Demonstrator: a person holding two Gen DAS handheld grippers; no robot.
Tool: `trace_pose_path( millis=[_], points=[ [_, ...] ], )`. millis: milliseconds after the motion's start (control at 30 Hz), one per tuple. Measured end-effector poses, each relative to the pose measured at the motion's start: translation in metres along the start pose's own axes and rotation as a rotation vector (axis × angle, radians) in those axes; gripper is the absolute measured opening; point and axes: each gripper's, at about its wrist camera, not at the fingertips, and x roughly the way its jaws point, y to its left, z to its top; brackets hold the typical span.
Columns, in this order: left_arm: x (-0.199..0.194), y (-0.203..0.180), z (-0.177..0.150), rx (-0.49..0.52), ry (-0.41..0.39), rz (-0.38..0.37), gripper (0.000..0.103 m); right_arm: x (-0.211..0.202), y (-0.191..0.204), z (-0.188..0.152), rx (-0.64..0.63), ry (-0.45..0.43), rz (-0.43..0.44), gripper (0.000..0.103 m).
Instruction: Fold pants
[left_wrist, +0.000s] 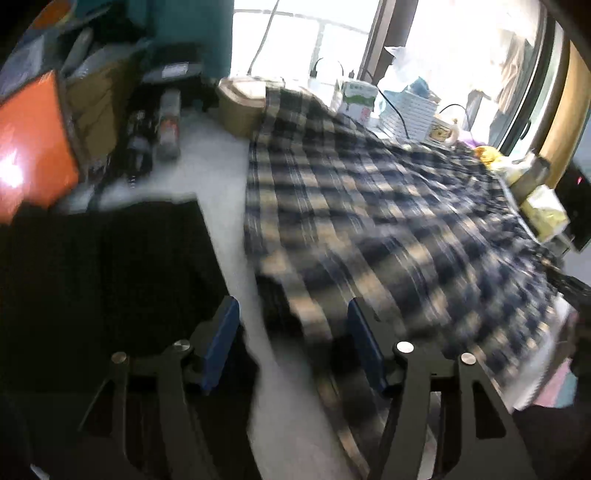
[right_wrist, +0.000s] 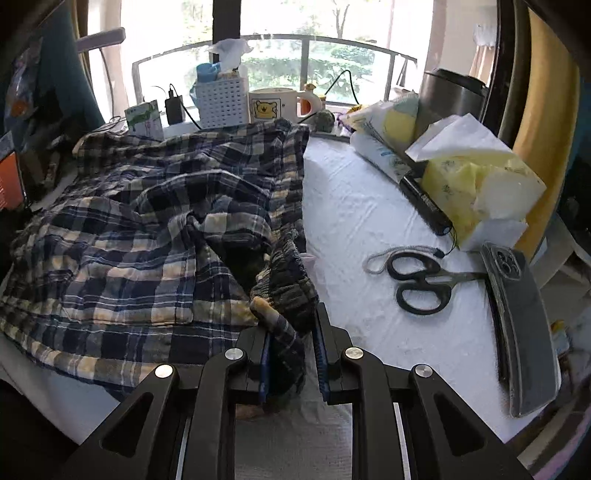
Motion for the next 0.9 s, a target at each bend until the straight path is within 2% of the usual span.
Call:
trace_pose_path(
  millis=[100, 133, 200, 233, 333, 400, 433, 467, 500, 533, 567, 667, 767, 900],
  points=[
    [-0.011, -0.006, -0.031, -0.055, 0.038, -0.053, 0.061, -0.013, 0.000, 0.002, -0.051, -0.051, -0.020, 0.034],
    [-0.013, -0.010, -0.041, -0.068, 0.044, -0.063, 0.061, -0.016, -0.002, 0.002, -0.050, -0.063, -0.023, 0.037],
    [-0.013, -0.018, -0.054, -0.087, 0.051, -0.075, 0.061, -0.024, -0.009, 0.001, -0.036, -0.090, -0.023, 0.049],
    [-0.011, -0.022, -0.059, -0.092, 0.048, -0.077, 0.062, -0.025, -0.012, 0.001, -0.028, -0.095, -0.021, 0.050],
    [-0.011, -0.043, -0.070, -0.037, -0.016, 0.019, 0.062, -0.021, -0.023, -0.009, 0.016, -0.089, 0.032, 0.050],
    [-0.005, -0.056, -0.071, 0.031, -0.003, 0.058, 0.061, -0.012, -0.028, -0.017, 0.050, -0.072, 0.086, 0.050],
    [-0.004, -0.061, -0.071, 0.060, 0.006, 0.060, 0.057, -0.007, -0.030, -0.021, 0.066, -0.062, 0.101, 0.050],
    [-0.004, -0.066, -0.071, 0.084, 0.010, 0.054, 0.034, -0.004, -0.031, -0.025, 0.079, -0.058, 0.110, 0.050],
    [-0.003, -0.071, -0.071, 0.099, 0.023, 0.048, 0.015, -0.001, -0.031, -0.028, 0.094, -0.061, 0.124, 0.048],
    [-0.004, -0.071, -0.072, 0.105, 0.029, 0.043, 0.009, -0.001, -0.030, -0.030, 0.110, -0.071, 0.143, 0.042],
    [-0.004, -0.071, -0.072, 0.107, 0.046, 0.024, 0.005, -0.002, -0.029, -0.030, 0.111, -0.075, 0.154, 0.023],
    [-0.011, -0.069, -0.072, 0.102, 0.066, 0.008, 0.004, -0.015, -0.018, -0.027, 0.098, -0.101, 0.130, 0.010],
    [-0.027, -0.057, -0.067, 0.064, 0.078, -0.034, 0.004, -0.040, -0.018, -0.019, 0.125, -0.123, 0.141, 0.010],
    [-0.030, -0.043, -0.072, 0.070, 0.147, -0.074, 0.004, -0.056, -0.010, -0.019, 0.124, -0.098, 0.146, 0.010]
  ],
)
